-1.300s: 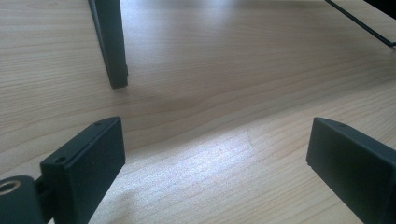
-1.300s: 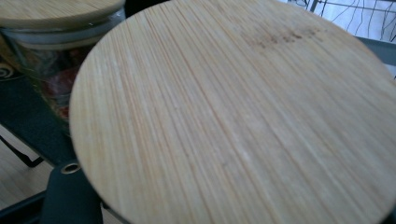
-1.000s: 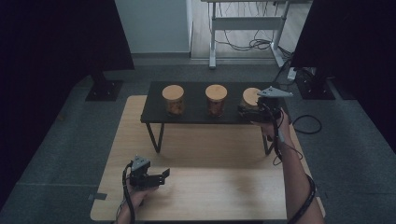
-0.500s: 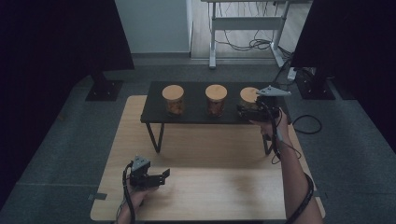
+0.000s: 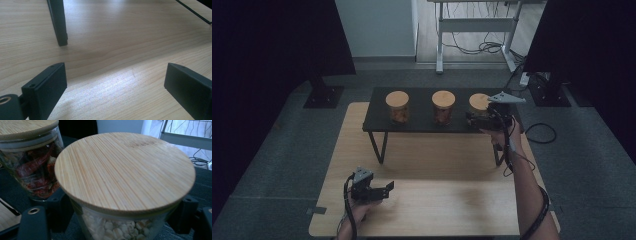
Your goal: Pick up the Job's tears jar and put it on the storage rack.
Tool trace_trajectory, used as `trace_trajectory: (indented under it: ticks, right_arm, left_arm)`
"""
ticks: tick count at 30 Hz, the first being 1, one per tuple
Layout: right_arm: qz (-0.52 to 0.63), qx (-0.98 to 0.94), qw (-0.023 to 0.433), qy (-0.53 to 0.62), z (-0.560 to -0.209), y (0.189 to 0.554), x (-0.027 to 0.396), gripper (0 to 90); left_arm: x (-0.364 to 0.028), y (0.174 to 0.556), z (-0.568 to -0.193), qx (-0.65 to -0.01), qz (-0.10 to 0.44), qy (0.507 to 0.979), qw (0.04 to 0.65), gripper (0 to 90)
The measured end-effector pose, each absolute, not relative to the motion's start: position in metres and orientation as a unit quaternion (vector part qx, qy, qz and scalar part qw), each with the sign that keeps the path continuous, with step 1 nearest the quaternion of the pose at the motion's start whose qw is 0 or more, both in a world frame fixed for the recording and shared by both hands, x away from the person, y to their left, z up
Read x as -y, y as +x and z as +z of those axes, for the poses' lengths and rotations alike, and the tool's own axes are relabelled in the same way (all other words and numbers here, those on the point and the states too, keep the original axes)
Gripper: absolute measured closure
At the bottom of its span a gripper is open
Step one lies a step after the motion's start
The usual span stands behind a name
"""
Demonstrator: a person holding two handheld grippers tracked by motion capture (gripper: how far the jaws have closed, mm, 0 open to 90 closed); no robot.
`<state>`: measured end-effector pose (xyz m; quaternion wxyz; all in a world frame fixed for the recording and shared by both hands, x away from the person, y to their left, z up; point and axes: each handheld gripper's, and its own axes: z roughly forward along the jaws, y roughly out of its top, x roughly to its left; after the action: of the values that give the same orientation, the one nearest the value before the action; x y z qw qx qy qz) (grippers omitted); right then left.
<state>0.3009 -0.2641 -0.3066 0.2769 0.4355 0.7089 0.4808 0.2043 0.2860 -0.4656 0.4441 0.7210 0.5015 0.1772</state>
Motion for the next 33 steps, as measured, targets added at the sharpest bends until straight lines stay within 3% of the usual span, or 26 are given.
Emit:
trace_trajectory:
  ticks: [12,33]
  right_arm:
    - [0.475,-0.715,0.272,0.434,-0.302,0.300,0.262,7.7]
    - [0.485,-0.706,0.279,0.434,-0.306,0.283,0.264,2.5]
  left_arm:
    - [-0.287,0.204,-0.466,-0.506,0.178,0.719,0.442,4.0]
    - [-0.286,0.201,-0.465,-0.505,0.178,0.720,0.441,4.0]
